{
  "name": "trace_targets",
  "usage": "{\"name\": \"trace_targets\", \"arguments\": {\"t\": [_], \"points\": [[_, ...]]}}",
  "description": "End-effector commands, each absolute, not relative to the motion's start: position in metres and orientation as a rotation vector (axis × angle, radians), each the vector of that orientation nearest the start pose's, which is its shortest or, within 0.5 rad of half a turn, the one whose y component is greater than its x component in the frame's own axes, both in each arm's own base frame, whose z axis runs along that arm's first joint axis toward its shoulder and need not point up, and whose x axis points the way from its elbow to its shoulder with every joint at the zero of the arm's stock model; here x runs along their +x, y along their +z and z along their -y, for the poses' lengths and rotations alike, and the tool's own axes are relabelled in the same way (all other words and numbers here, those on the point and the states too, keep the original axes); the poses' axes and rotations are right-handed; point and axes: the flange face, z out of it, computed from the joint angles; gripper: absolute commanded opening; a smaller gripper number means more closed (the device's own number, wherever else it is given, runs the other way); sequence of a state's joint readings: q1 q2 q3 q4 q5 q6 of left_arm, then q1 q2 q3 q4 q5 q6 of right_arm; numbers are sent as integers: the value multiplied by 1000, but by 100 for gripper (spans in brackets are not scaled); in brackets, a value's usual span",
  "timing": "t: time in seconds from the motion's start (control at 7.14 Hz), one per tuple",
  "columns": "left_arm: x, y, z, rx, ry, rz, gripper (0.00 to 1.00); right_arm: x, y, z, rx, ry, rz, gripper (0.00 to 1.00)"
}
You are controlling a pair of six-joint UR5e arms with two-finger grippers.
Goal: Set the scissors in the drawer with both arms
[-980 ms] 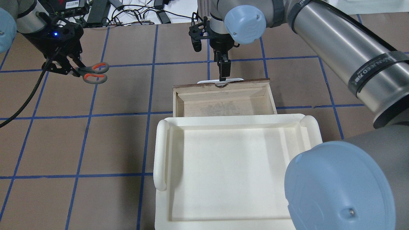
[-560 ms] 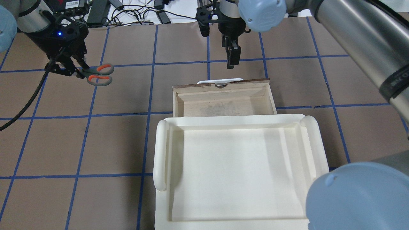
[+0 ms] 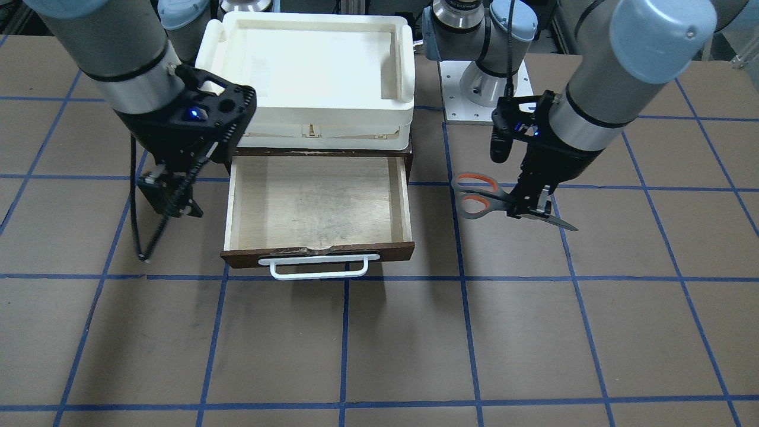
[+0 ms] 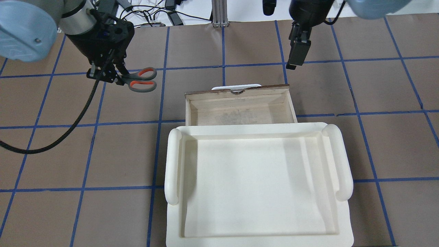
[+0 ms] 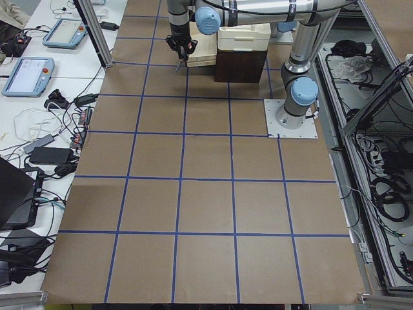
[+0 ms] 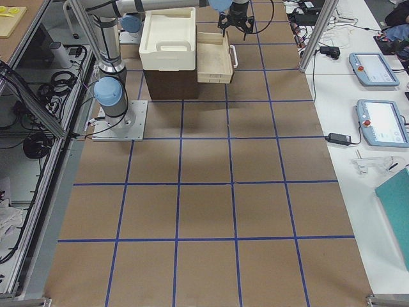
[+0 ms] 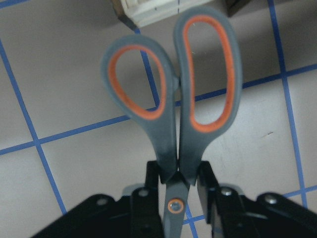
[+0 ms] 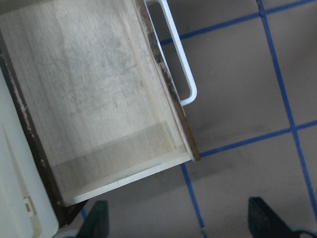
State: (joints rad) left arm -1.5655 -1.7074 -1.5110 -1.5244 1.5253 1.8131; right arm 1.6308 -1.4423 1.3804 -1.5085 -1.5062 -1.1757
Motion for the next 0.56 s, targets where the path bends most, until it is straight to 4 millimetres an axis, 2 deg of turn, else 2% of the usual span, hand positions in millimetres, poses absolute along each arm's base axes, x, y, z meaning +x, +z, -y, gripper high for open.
{"name": "trace_targets", "arguments": {"t": [0.0, 0.14, 0.28, 0.42], "points": [[-209, 443, 531, -2314, 37, 2028, 0, 140, 522, 490, -1279, -14, -2794, 100], [-228, 440, 529, -2296, 69, 2040, 0, 140, 520, 489, -960, -2, -2920, 100], [-245, 431, 527, -2250, 66, 2063, 0, 139, 521, 490, -724, 2, -2990, 100], [-279, 421, 523, -2243, 94, 2089, 0, 136, 520, 491, -520, 11, -3057, 100]]}}
